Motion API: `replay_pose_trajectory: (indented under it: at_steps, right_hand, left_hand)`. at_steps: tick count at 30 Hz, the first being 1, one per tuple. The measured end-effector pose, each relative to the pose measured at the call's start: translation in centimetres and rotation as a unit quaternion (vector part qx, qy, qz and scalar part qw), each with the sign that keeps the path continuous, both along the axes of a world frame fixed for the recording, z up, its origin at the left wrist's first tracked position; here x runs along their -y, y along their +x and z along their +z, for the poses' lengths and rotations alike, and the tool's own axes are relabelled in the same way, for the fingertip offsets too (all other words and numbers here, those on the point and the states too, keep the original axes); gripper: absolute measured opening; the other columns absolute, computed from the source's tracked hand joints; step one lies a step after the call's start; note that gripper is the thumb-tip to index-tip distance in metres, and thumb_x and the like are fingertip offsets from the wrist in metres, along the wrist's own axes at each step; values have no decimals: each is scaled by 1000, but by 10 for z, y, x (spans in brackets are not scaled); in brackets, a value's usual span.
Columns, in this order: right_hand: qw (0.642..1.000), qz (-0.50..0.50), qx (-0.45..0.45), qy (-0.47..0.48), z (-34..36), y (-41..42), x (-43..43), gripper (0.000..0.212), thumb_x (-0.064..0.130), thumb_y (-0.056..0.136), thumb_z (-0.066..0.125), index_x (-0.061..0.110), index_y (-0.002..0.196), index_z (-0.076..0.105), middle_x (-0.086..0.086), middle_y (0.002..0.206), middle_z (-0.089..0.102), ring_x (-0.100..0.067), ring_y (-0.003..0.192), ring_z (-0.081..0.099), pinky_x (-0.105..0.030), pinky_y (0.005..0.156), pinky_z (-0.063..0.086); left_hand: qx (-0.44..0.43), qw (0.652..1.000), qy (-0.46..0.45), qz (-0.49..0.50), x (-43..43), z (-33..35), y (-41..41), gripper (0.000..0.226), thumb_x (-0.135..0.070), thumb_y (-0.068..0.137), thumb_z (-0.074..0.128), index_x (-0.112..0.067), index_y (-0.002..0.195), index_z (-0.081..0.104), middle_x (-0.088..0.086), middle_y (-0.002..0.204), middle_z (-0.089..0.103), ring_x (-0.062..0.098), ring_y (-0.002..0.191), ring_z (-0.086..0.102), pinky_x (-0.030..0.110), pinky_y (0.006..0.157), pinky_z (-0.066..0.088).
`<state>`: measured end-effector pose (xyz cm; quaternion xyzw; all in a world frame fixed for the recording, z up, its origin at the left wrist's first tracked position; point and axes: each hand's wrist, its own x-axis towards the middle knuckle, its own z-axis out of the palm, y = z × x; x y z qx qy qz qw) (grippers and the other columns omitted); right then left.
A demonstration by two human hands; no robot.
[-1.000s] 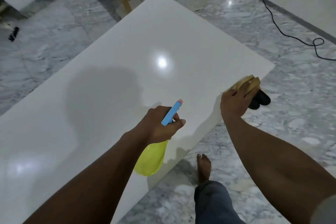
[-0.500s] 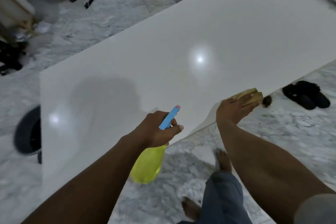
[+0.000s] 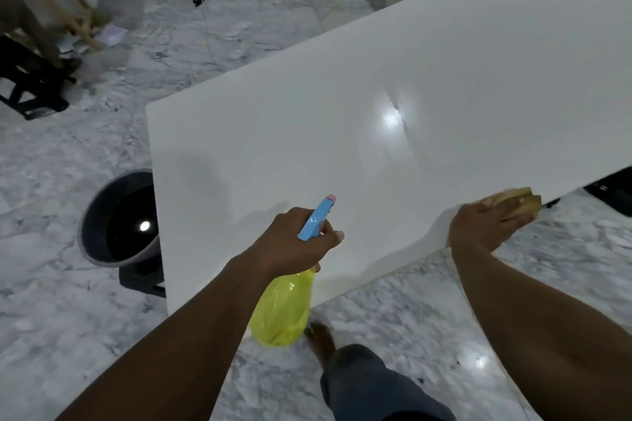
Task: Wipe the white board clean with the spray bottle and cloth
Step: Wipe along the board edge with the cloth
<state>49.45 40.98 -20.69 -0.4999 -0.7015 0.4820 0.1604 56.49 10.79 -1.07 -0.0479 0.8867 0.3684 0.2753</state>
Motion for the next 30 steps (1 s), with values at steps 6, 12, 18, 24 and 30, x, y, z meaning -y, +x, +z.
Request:
replay_pose_trajectory:
  at_steps: [6,12,18,24,30]
  right_hand:
    - [998,17,29,56,3,47,86,63,32,101,25,16,158,4,-8,167,-3,-23,151,12,-23,120,18]
    - [990,16,111,82,5,68,150,60,28,103,21,10,157,2,-13,166,-5,-33,151,3,-47,120,24]
    - [995,23,73,64,8,114,250,61,28,103,25,10,157,5,-17,165,-3,-35,151,10,-49,117,30]
    - [989,54,99,96,2,177,384,60,21,103,32,10,157,9,-16,165,-1,-32,151,11,-41,116,28]
    - [985,79,133,73,4,230,510,59,23,105,29,9,157,7,-18,165,-2,-35,151,4,-44,121,17]
  left_hand:
    - [3,999,6,-53,64,-3,-12,27,-41,93,71,-14,92,68,8,81,75,16,60,77,11,53,46]
    - [13,998,19,-56,131,-2,-9,26,-39,93,72,-18,80,64,9,86,77,18,60,77,22,63,51]
    - [8,994,4,-111,193,-2,16,27,-39,94,71,-14,85,65,13,85,77,18,61,78,24,65,53]
    - [-17,987,8,-159,297,1,68,30,-40,94,70,-12,84,65,2,70,69,7,55,70,17,58,46]
    - [0,991,18,-131,437,-7,124,38,-36,93,71,1,87,64,9,66,58,19,57,67,26,56,47]
